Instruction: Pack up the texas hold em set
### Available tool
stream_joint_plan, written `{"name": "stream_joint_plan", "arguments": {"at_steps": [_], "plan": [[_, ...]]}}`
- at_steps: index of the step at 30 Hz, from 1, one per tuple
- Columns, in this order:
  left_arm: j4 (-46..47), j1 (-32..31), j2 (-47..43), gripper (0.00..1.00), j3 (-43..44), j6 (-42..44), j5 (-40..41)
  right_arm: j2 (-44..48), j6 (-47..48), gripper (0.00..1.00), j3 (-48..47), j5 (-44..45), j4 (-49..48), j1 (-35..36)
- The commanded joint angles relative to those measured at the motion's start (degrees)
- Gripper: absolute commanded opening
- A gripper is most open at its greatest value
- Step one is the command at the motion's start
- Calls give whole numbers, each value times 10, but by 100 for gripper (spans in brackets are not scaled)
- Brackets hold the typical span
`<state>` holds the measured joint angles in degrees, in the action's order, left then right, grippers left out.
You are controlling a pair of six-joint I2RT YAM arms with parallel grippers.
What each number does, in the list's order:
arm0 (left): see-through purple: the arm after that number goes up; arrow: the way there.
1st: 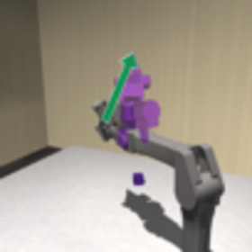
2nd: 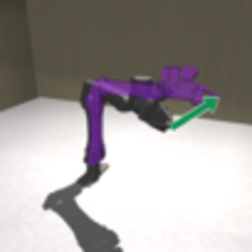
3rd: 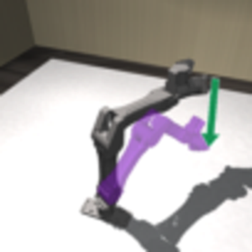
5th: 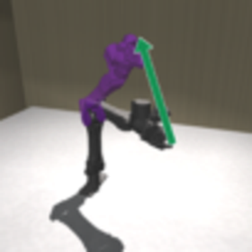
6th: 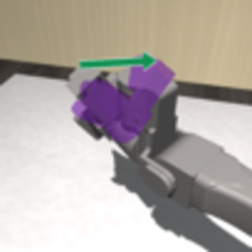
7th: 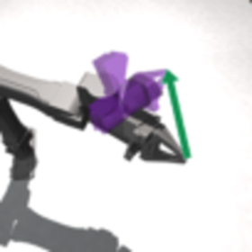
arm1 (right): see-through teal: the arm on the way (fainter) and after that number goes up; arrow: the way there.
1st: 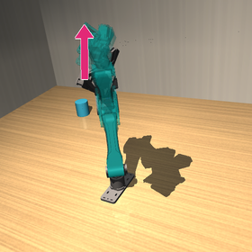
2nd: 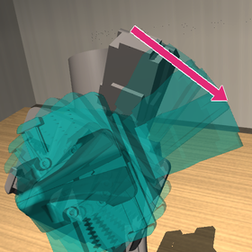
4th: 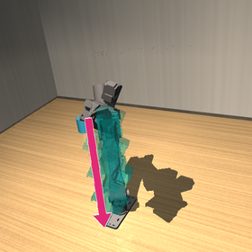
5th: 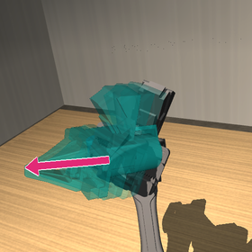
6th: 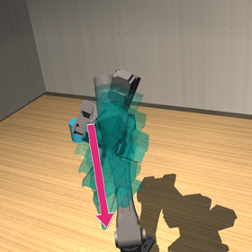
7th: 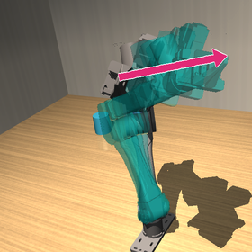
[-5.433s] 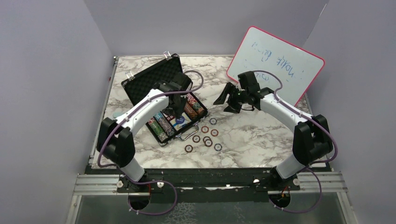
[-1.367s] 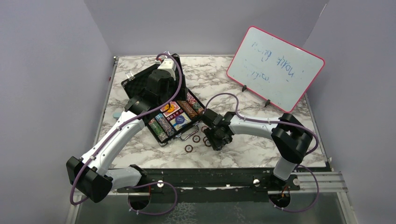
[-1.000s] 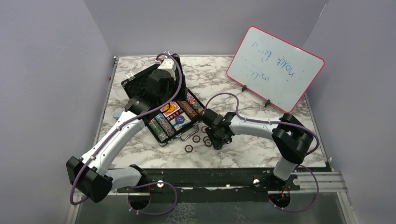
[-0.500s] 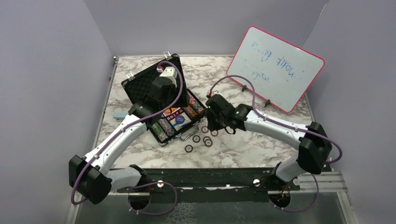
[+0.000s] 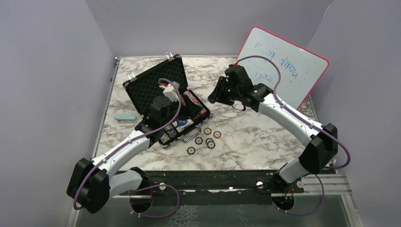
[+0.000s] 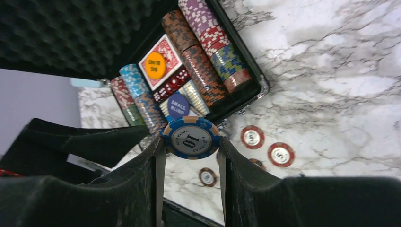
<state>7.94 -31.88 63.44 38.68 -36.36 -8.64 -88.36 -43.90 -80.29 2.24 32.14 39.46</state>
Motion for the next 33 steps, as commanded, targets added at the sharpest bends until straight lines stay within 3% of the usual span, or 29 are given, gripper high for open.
{"name": "stream_joint_plan", "arguments": {"at_steps": [1,8,11,17,22,25,26,29,31,33], "plan": [[136,1,1,67,-9,-40,-37,-7,-94,23,-17,-72,-19,-3],[172,-1,23,71,-3,-42,-63,-5,-154,24,-9,-126,-44,-3],[180,-3,25,66,-5,-52,-55,-5,-165,24,-9,-146,-53,-3],[198,-7,21,38,-10,-69,-29,-9,-183,24,-2,-175,-66,-3],[208,-9,21,22,-17,-72,-13,-14,-184,24,1,-190,-70,-3],[208,-9,19,6,-20,-60,-9,-19,-180,26,8,-203,-74,-3],[207,-9,16,0,-21,-51,-7,-19,-177,29,12,-204,-76,-3],[188,-9,2,0,-24,-11,1,-15,-168,52,16,-190,-76,-5],[132,-9,-5,0,-4,43,4,-10,-159,68,15,-177,-72,-13],[40,-8,-6,0,35,135,-1,1,-152,75,16,-159,-69,-27]]}}
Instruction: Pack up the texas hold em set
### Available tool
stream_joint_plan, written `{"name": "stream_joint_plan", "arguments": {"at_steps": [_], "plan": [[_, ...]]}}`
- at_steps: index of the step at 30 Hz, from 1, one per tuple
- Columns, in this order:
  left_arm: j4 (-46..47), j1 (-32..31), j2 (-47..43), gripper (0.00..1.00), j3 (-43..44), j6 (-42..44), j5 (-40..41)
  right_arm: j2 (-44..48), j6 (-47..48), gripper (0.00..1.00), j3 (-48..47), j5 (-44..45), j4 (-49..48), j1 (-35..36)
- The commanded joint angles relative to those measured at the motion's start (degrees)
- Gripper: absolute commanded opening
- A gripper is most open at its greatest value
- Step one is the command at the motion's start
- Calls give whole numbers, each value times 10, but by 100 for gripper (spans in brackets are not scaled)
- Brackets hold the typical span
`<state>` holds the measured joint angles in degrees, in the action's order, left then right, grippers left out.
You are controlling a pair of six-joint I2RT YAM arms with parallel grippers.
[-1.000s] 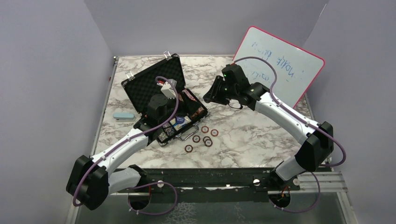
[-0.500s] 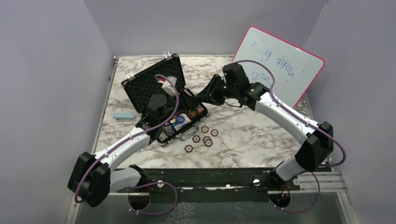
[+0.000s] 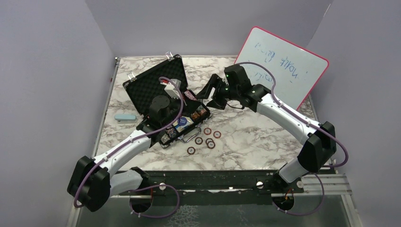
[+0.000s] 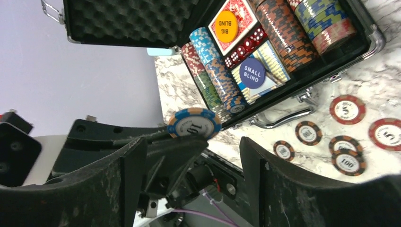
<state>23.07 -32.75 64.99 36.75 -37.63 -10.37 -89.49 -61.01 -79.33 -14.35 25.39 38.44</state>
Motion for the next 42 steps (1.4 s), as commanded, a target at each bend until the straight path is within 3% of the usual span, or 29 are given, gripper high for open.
{"name": "stream_joint_plan", "arguments": {"at_steps": [1,4,7,12,15,22,42], "plan": [[-162,0,-18,0,79,203,11,20,23,77,10,16,1,-28],[-336,0,4,0,158,397,2,47,33,78,23,41,10,-60],[-498,0,39,0,226,518,23,62,40,78,36,57,26,-88],[-677,1,87,0,271,608,68,73,48,78,58,72,52,-114],[-731,1,97,0,264,642,66,76,52,77,66,79,60,-123],[-796,1,129,0,247,655,58,69,56,77,71,88,69,-127],[-785,0,229,0,249,630,84,74,63,75,97,86,59,-131]]}}
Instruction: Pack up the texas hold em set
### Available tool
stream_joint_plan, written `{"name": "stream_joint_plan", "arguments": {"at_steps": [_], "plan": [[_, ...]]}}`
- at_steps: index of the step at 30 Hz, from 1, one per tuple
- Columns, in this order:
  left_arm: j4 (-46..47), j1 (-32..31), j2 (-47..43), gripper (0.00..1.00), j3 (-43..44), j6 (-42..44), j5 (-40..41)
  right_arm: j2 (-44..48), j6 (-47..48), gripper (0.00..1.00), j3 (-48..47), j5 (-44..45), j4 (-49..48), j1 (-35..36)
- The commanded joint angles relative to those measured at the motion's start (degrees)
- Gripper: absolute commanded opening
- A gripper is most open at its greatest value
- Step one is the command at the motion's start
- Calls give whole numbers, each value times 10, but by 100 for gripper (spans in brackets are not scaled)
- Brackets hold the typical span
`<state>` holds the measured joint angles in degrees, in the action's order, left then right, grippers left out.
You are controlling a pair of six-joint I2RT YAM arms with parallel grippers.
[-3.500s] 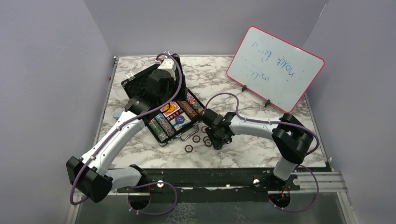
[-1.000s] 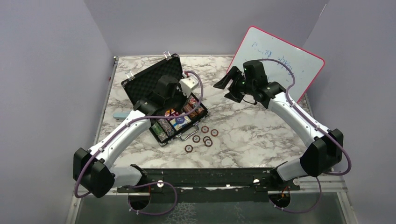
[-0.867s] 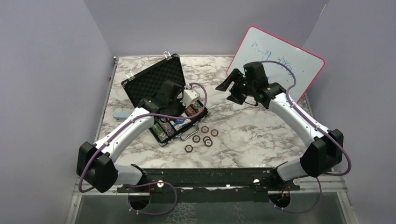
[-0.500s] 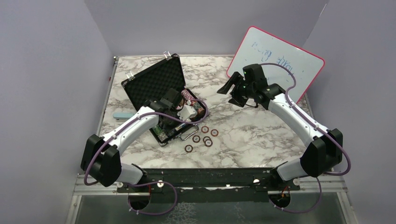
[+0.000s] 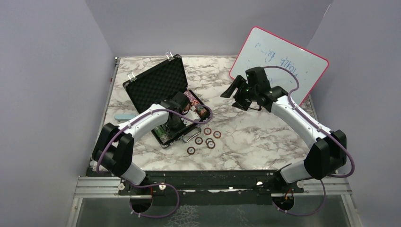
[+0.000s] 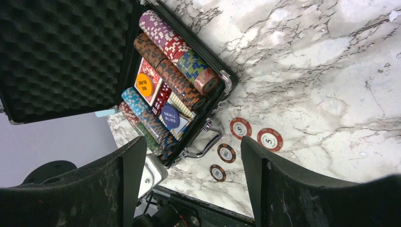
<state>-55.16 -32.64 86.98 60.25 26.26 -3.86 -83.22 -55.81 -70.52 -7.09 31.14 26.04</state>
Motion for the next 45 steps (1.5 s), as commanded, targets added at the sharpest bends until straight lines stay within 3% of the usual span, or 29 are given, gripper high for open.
{"name": "stream_joint_plan", "arguments": {"at_steps": [1,9,13,16,19,23,29,35,40,45], "plan": [[-1,-1,9,0,14,-10,26,12,12,75,10,14,2,-8],[14,-2,33,1,19,-42,120,11,17,75,13,5,-4,-17],[14,-2,44,4,28,-52,125,9,18,75,14,0,-5,-20],[14,-2,44,12,33,-56,118,9,19,75,15,-2,-6,-21],[15,-1,41,32,37,-61,96,9,21,75,16,-4,-7,-23],[15,-2,36,41,43,-68,85,8,22,75,16,-9,-9,-24],[15,-1,21,39,52,-67,84,6,32,75,15,-10,-12,-25],[33,5,-12,34,87,-78,58,-2,99,74,22,-14,-15,-25],[115,26,-63,35,114,-130,103,-4,172,66,49,-31,-34,-24],[242,47,-136,36,128,-200,151,-20,252,67,73,-28,-28,15]]}}
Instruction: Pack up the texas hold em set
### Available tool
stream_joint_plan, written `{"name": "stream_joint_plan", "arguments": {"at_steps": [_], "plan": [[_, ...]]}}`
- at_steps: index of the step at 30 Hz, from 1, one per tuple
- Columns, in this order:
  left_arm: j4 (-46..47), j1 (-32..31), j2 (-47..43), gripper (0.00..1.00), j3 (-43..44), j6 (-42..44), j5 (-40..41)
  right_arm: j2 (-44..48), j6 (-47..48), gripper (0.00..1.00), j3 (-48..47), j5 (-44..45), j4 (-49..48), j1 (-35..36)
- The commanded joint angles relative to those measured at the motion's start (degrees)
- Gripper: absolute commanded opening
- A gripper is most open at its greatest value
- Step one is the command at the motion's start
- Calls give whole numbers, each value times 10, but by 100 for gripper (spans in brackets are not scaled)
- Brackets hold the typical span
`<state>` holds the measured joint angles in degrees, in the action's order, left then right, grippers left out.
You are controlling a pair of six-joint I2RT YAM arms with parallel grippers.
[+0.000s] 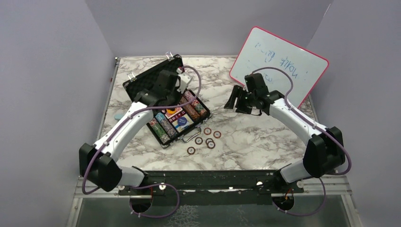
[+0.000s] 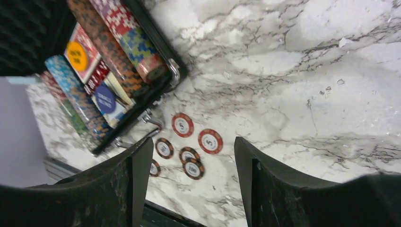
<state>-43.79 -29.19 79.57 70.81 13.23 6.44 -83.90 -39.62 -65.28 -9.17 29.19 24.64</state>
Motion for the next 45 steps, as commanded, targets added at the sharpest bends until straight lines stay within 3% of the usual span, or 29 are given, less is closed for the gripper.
{"name": "stream_joint_plan", "arguments": {"at_steps": [1,4,8,13,18,27,32,39,45], "plan": [[157,13,-79,38,19,-78,42,-16,103,69,24,7,-5,48],[252,13,-134,40,-10,-107,30,-32,130,72,29,50,11,106],[369,13,-203,51,-66,-166,58,-60,156,75,32,95,22,185],[442,13,-257,62,-113,-211,93,-105,168,77,21,122,39,252],[440,13,-272,69,-118,-216,110,-137,178,79,8,134,49,288],[431,13,-270,70,-124,-203,115,-183,178,76,-16,158,69,321],[423,13,-266,71,-122,-194,116,-201,180,68,-13,144,50,327],[420,13,-268,71,-126,-190,124,-214,165,49,-22,175,56,329],[417,13,-265,71,-126,-185,125,-201,161,45,-38,183,46,329]]}}
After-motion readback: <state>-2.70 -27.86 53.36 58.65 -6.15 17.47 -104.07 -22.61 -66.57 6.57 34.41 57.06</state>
